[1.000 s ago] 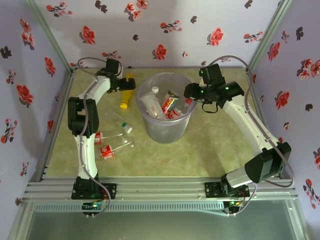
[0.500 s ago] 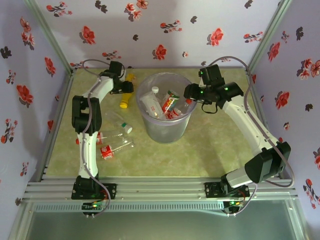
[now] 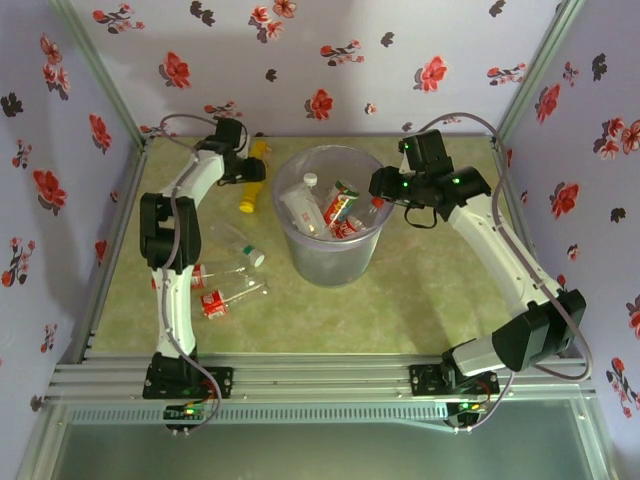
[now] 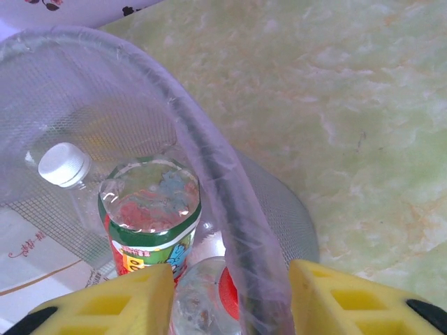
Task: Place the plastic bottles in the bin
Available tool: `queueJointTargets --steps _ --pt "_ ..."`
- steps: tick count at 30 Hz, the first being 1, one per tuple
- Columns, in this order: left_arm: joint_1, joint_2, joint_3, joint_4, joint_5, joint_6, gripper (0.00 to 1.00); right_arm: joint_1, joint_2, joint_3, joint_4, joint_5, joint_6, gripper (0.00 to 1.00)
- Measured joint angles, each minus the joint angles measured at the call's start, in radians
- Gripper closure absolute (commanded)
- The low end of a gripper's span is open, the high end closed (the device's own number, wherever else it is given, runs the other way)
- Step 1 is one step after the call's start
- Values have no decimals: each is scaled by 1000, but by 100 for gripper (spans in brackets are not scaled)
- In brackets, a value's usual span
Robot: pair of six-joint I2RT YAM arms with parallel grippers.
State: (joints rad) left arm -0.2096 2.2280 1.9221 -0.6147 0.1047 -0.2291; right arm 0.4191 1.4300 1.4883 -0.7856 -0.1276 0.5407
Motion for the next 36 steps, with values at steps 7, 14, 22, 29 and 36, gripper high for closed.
queueJointTargets --steps 7,14,22,29,36 --pt "0 -148 -34 13 0 -2 53 -2 -5 -25 19 -11 11 62" --pt "-1 -314 -113 16 0 -27 53 -13 -8 -39 25 -11 11 68" --pt "-36 -694 -124 89 -2 -46 54 -13 -9 -44 26 -14 10 71" --pt "-198 -915 -162 227 12 -106 59 -13 -9 -44 26 -13 10 72" --pt "-388 -858 -270 361 27 -190 62 -14 -9 -44 26 -13 10 72"
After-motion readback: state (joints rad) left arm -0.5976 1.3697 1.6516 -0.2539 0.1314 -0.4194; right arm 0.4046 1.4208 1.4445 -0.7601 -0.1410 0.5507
